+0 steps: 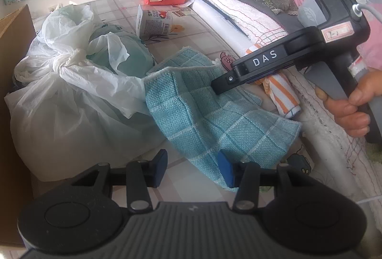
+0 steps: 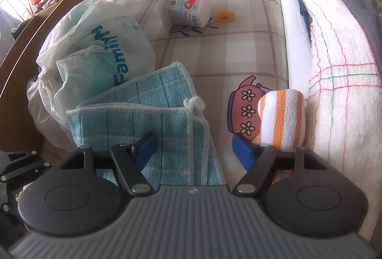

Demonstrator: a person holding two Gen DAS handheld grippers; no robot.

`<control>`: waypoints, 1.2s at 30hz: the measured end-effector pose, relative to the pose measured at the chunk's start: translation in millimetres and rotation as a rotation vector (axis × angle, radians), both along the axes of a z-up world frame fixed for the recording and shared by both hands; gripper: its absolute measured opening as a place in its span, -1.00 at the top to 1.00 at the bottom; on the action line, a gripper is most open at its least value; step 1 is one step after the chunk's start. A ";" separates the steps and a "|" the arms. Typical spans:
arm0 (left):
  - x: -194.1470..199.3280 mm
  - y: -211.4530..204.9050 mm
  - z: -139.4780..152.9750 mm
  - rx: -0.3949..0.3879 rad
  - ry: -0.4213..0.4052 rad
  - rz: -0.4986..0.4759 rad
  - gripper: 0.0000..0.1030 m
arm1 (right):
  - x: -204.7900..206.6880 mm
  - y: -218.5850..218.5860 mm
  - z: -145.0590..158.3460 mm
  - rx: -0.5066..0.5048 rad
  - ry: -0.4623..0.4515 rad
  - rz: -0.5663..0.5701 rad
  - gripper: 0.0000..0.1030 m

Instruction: Organize soft objects

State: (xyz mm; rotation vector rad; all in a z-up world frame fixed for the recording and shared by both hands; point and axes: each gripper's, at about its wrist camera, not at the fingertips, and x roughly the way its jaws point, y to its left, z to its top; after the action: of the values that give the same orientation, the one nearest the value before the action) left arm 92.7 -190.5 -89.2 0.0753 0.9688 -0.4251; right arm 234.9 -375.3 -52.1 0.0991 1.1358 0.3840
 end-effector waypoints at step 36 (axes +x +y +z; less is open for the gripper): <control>1.9 16.0 -0.5 -0.234 0.007 -0.013 0.10 | -64.1 19.2 47.3 0.294 -0.023 0.045 0.84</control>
State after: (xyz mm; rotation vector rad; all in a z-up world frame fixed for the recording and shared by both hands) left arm 94.6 -174.5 -89.7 -0.1321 0.9203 -0.5479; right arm 170.8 -356.2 -4.8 0.3269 1.0544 0.5896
